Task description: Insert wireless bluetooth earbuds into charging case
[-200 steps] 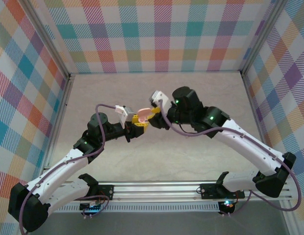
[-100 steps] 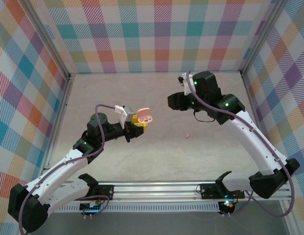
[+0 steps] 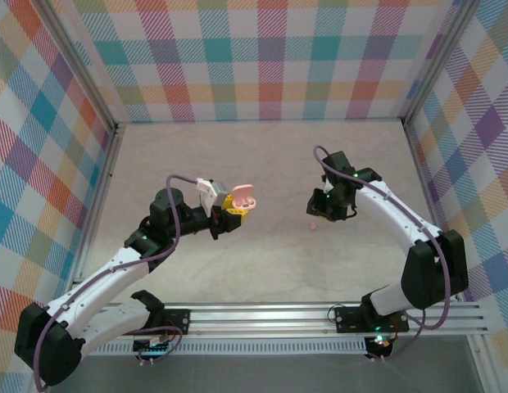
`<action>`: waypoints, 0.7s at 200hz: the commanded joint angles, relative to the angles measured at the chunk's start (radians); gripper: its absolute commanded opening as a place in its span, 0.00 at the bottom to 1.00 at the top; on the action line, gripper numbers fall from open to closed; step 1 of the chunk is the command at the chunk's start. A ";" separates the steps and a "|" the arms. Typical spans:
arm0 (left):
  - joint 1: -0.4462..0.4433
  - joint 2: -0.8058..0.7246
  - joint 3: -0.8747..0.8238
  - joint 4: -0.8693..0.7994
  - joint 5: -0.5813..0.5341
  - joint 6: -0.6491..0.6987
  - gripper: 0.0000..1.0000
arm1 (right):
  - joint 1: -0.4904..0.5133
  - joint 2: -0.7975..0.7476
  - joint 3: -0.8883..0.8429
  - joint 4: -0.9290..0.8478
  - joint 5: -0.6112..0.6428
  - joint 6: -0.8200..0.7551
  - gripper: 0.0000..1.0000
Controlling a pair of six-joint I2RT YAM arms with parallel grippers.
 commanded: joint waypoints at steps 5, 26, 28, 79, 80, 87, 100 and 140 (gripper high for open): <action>0.008 -0.013 0.020 -0.007 0.025 0.030 0.21 | 0.000 0.045 -0.036 0.050 0.001 0.036 0.31; 0.008 -0.017 0.011 0.000 0.024 0.029 0.21 | 0.000 0.074 -0.074 0.099 0.001 0.038 0.30; 0.008 -0.017 0.011 0.000 0.024 0.029 0.21 | 0.000 0.077 -0.077 0.104 -0.001 0.040 0.29; 0.008 -0.022 0.006 -0.018 0.019 0.042 0.21 | -0.003 0.202 -0.085 0.153 -0.012 0.050 0.31; 0.008 -0.023 0.006 -0.019 0.018 0.043 0.21 | -0.003 0.204 -0.085 0.154 -0.011 0.051 0.32; 0.008 -0.025 0.006 -0.024 0.017 0.046 0.21 | -0.003 0.218 -0.084 0.158 -0.008 0.050 0.33; 0.008 -0.027 0.004 -0.029 0.012 0.050 0.21 | -0.004 0.239 -0.079 0.160 -0.003 0.050 0.36; 0.008 -0.034 -0.003 -0.033 0.005 0.052 0.21 | -0.005 0.266 -0.065 0.163 0.014 0.038 0.37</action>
